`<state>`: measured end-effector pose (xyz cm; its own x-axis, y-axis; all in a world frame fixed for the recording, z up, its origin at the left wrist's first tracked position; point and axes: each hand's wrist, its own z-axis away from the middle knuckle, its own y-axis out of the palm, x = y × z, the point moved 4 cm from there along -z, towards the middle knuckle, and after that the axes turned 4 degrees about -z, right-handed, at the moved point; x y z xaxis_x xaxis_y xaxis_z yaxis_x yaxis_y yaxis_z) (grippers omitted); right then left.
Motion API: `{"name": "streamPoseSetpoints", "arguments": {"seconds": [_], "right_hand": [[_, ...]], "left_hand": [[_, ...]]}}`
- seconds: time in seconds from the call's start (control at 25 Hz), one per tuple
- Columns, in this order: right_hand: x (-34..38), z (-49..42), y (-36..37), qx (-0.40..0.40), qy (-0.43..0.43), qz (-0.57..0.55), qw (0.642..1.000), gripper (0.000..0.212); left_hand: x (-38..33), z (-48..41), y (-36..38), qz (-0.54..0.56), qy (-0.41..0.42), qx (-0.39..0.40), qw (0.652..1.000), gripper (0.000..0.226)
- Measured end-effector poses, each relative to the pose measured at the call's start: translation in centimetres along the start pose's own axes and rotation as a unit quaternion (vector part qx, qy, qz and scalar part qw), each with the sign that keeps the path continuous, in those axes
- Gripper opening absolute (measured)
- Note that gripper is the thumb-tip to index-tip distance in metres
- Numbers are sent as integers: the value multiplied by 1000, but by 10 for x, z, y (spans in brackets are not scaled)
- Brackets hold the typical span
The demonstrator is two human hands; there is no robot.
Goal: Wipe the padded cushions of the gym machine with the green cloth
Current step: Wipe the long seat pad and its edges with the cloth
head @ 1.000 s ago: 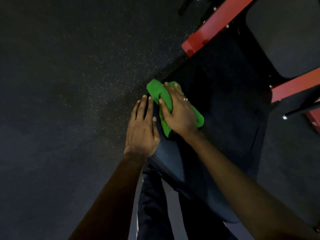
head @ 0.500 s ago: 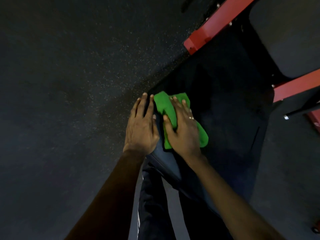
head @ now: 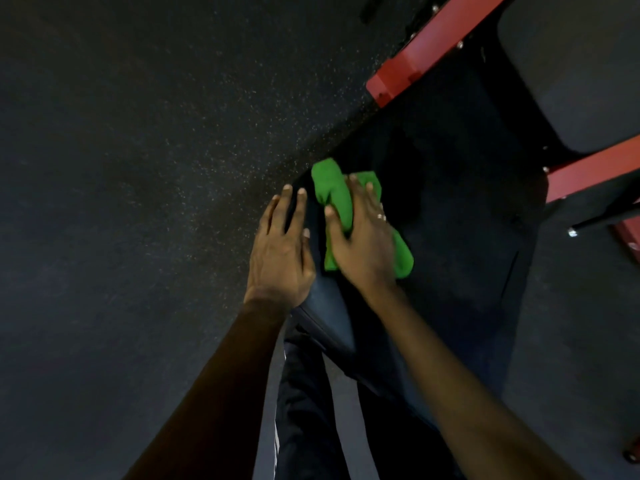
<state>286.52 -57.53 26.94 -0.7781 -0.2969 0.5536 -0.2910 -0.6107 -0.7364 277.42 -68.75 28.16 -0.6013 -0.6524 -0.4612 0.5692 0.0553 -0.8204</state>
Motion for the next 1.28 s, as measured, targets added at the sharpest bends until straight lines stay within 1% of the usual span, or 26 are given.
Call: {"name": "streamPoseSetpoints", "arguments": {"seconds": [0.08, 0.12, 0.2, 0.32, 0.4, 0.44, 0.48, 0.56, 0.6, 0.64, 0.68, 0.76, 0.84, 0.88, 0.92, 0.96, 1.0, 1.08, 1.12, 1.16, 1.2, 1.28], "right_hand": [[-4, 19, -3, 7, -30, 1, 1000, 62], [-9, 6, -6, -6, -30, 0, 1000, 60], [-22, -46, -6, -23, 25, 2, 999, 60], [-33, -124, -15, -37, 92, -1, 995, 67], [-24, -119, -14, -37, 102, 2, 994, 63], [-15, -97, -12, -25, 82, 4, 996, 61], [-6, -69, -8, -6, 44, 2, 999, 60], [10, -10, -2, 30, -62, -22, 997, 60], [8, 2, -1, 36, -100, -25, 994, 60], [4, -8, -2, 38, -119, -23, 992, 59], [0, -30, -5, 31, -109, -11, 994, 58], [-4, -92, -1, 27, -53, 18, 998, 56], [1, -146, -4, 36, -6, 54, 998, 51], [7, -160, -6, 42, 3, 75, 996, 49], [15, -161, -3, 62, -7, 92, 994, 50], [27, -149, -1, 91, -37, 108, 989, 52], [41, -128, 1, 101, -83, 108, 986, 53], [55, -86, 5, 70, -171, 85, 979, 46], [55, -78, 6, 55, -190, 72, 978, 44], [50, -84, 5, 45, -184, 65, 980, 44], [43, -100, 3, 49, -146, 68, 986, 43], [17, -150, -7, 62, -45, 88, 993, 47]], "left_hand": [[0, 1, 1, -2, -3, 1, 1000, 59], [0, 1, 1, -1, -4, 1, 1000, 59], [0, 1, 1, 4, -1, 3, 1000, 58], [0, 1, 1, 13, 0, -4, 1000, 58], [0, 1, 1, 18, -1, -6, 1000, 58], [0, 1, 1, 16, 1, -7, 1000, 58], [0, 0, 1, 12, 4, -9, 1000, 58], [1, -1, 3, 4, 10, -9, 1000, 56], [2, 0, 3, 2, 10, -9, 1000, 56], [1, 0, 3, 0, 8, -8, 1000, 56], [0, 1, 3, 0, 6, -5, 1000, 57], [0, 1, 1, 3, 1, -3, 1000, 58], [1, 1, 1, 5, 1, -3, 1000, 59], [0, 1, 1, 6, 2, -3, 1000, 59], [0, 1, 1, 7, 4, -2, 1000, 59], [1, 0, 2, 11, 6, -1, 1000, 59], [1, 0, 2, 15, 5, 0, 1000, 58], [2, 0, 3, 15, 3, -4, 1000, 56], [2, 0, 3, 13, 4, -4, 1000, 56], [1, 0, 3, 11, 4, -3, 1000, 56], [2, -1, 3, 12, 3, -2, 1000, 57], [3, 0, 2, 15, 0, 1, 1000, 58]]}}
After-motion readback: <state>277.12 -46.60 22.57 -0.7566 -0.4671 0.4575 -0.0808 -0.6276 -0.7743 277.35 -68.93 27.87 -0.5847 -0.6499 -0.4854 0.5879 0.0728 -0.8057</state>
